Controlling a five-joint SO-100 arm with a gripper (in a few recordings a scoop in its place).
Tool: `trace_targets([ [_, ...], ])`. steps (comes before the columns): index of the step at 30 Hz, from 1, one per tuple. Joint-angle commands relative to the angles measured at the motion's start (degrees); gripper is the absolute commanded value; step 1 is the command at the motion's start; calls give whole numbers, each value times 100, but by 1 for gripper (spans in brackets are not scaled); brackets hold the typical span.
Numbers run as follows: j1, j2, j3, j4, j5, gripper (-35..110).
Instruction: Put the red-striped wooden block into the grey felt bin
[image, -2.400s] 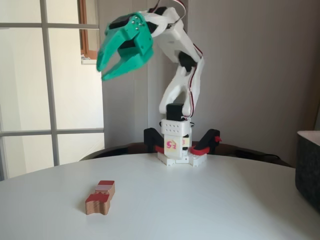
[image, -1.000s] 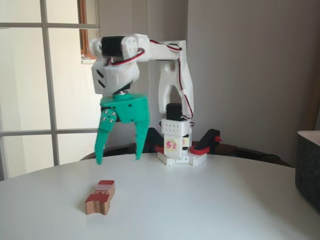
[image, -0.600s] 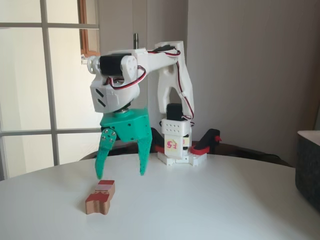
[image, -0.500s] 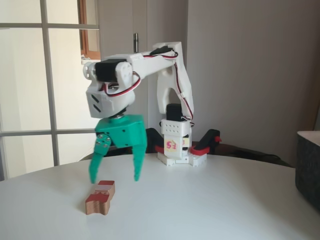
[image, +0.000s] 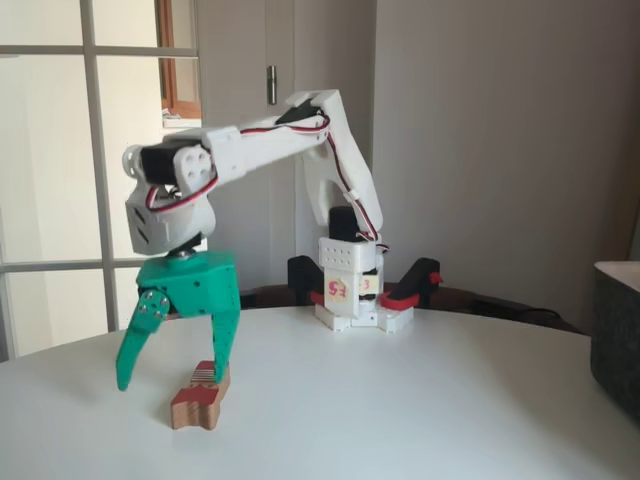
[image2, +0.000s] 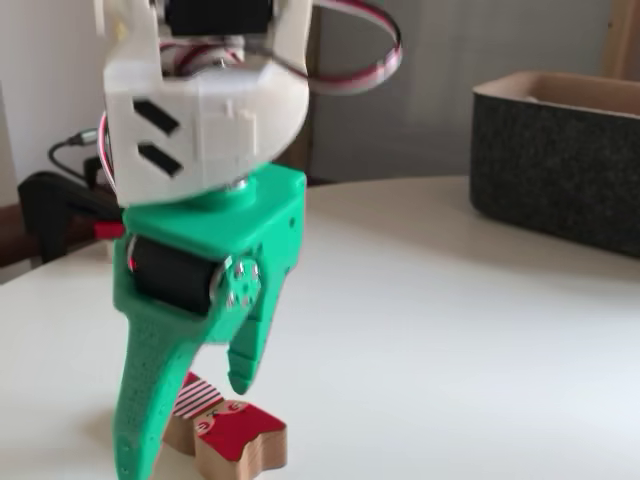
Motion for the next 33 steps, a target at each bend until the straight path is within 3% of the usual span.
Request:
trace_targets([
  [1, 88, -44, -132, -88, 114, 35],
  [17, 0, -448, -79, -97, 193, 30],
  [33, -18, -686, -79, -105, 70, 13],
])
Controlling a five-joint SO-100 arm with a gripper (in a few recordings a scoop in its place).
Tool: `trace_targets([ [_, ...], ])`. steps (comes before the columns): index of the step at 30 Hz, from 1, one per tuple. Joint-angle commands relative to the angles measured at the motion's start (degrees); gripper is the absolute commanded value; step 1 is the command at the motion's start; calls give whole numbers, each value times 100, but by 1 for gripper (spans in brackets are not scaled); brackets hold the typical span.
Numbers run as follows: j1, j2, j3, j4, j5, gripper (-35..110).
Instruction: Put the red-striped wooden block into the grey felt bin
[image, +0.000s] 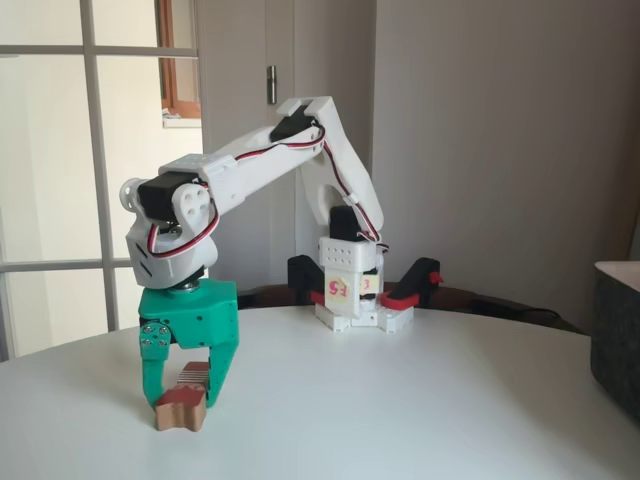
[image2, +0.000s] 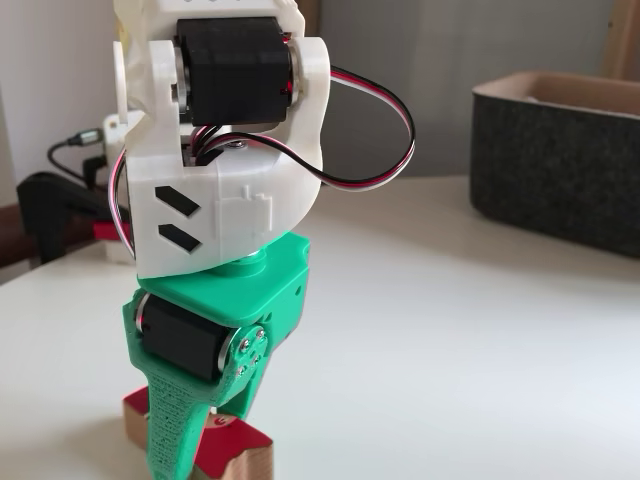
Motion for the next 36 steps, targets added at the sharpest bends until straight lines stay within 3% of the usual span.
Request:
trace_targets([
  [1, 53, -9, -44, 9, 35, 12],
  [22, -44, 334, -554, -9, 589, 4],
  [36, -53, 1784, -571, -448, 1204, 4],
])
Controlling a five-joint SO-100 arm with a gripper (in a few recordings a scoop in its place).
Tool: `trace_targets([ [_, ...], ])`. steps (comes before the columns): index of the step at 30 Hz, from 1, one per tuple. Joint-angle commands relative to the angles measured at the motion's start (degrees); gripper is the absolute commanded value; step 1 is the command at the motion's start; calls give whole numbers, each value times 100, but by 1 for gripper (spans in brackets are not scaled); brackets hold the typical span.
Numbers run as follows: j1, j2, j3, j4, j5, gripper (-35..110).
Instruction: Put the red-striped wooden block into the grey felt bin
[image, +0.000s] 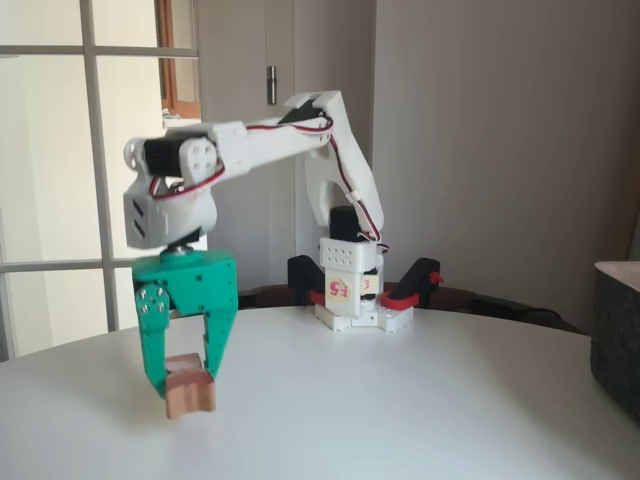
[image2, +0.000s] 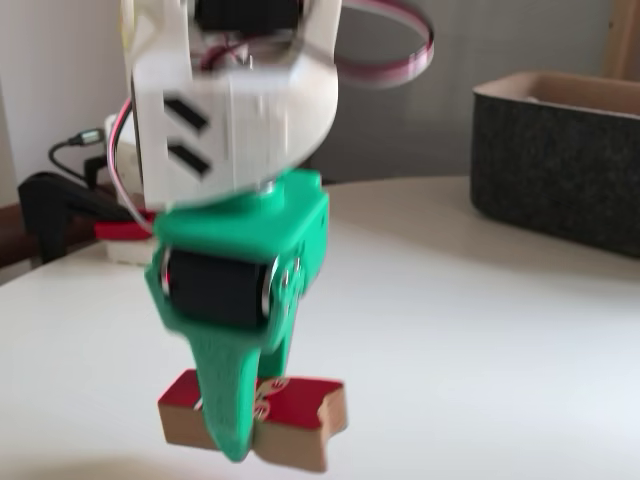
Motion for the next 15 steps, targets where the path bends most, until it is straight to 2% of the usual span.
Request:
trace_targets([
  [1, 53, 905, -220, -185, 211, 4],
  [9, -264, 2083, -220, -1037, 378, 4],
  [15, -940, 2839, -211, -1415, 211, 4],
])
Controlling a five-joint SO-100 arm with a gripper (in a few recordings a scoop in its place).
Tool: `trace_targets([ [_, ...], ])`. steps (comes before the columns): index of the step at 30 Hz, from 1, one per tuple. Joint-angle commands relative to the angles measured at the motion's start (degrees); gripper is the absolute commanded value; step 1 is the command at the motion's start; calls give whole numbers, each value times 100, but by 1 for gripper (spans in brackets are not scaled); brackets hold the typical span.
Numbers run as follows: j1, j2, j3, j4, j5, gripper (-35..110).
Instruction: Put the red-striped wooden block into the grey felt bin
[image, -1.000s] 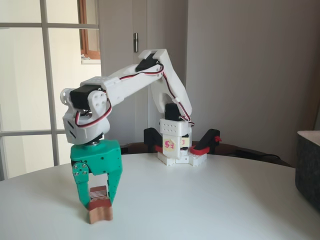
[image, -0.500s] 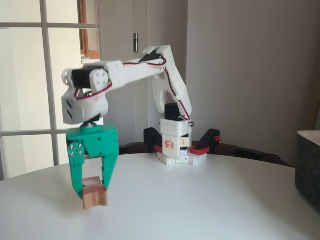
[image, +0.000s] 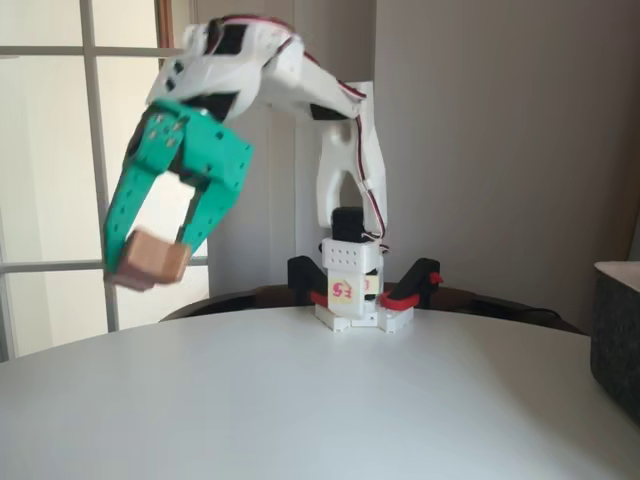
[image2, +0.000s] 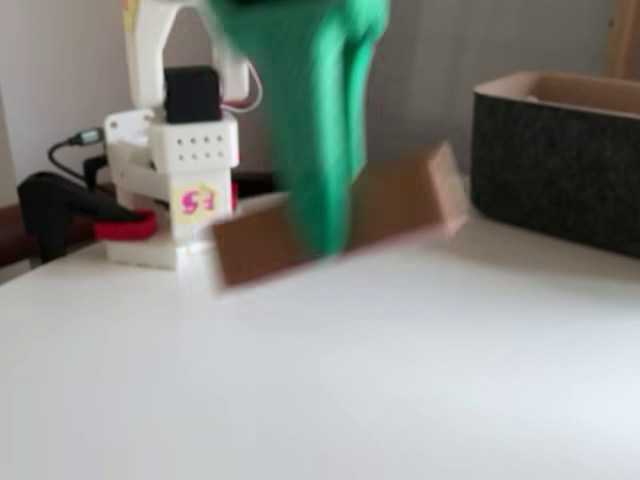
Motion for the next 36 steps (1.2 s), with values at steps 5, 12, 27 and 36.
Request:
trace_targets([
  [5, -1081, 1187, -149, -299, -246, 4],
  [12, -2944, 1573, -149, -352, -826, 3],
  [27, -7559, 800, -105, -598, -3006, 0],
  [36, -8174, -413, -105, -1063, -3621, 6],
])
